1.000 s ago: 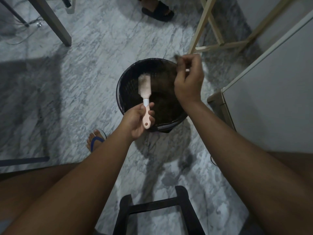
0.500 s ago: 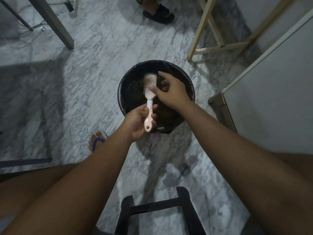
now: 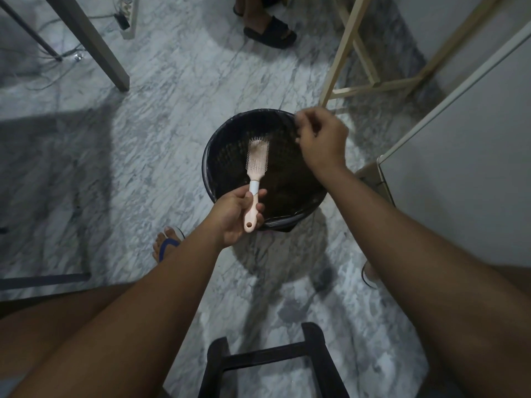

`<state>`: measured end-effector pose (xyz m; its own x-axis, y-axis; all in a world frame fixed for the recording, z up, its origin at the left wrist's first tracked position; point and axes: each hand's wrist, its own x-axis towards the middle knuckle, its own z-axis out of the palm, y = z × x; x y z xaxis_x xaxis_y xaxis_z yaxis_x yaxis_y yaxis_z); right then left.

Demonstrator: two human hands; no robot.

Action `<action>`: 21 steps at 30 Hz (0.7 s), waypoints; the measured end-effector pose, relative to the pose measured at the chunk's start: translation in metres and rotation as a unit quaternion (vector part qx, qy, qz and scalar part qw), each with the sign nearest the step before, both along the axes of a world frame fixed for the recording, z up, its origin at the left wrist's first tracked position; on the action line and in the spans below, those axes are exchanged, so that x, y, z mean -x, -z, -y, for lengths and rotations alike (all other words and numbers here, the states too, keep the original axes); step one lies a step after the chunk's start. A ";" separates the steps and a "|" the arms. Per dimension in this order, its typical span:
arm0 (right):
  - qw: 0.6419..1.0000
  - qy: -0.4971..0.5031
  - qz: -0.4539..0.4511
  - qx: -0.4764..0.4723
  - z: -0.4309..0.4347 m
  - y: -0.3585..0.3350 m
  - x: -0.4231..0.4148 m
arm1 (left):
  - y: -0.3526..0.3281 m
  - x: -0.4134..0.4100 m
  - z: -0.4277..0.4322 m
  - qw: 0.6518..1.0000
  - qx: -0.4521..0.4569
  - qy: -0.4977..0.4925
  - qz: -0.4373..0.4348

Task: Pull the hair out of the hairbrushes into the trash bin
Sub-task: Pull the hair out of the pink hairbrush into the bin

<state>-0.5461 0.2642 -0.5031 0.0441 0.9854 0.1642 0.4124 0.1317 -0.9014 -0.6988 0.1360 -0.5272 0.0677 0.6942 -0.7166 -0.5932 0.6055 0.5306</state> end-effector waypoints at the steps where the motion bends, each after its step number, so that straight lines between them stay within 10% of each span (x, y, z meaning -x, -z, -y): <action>1: 0.999 0.033 -0.021 -0.024 -0.002 -0.002 -0.003 | 0.001 0.001 0.001 1.000 0.000 0.000 -0.003; 4: 0.994 0.107 -0.012 0.017 -0.007 0.007 -0.011 | 0.002 0.002 0.000 1.000 0.001 -0.007 0.005; 9: 0.933 -0.049 0.127 0.334 0.008 0.037 -0.008 | 0.003 0.004 -0.001 1.000 -0.015 -0.015 0.007; 21: 0.985 -0.074 0.150 0.049 0.006 0.018 0.029 | 0.003 -0.005 0.004 0.997 -0.051 0.020 0.057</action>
<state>-0.5752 0.2583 -0.5211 -0.1361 0.9893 0.0517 0.6445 0.1281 -0.7538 -0.6942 0.1315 -0.5300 0.1728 0.7577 -0.6293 -0.6296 0.5763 0.5210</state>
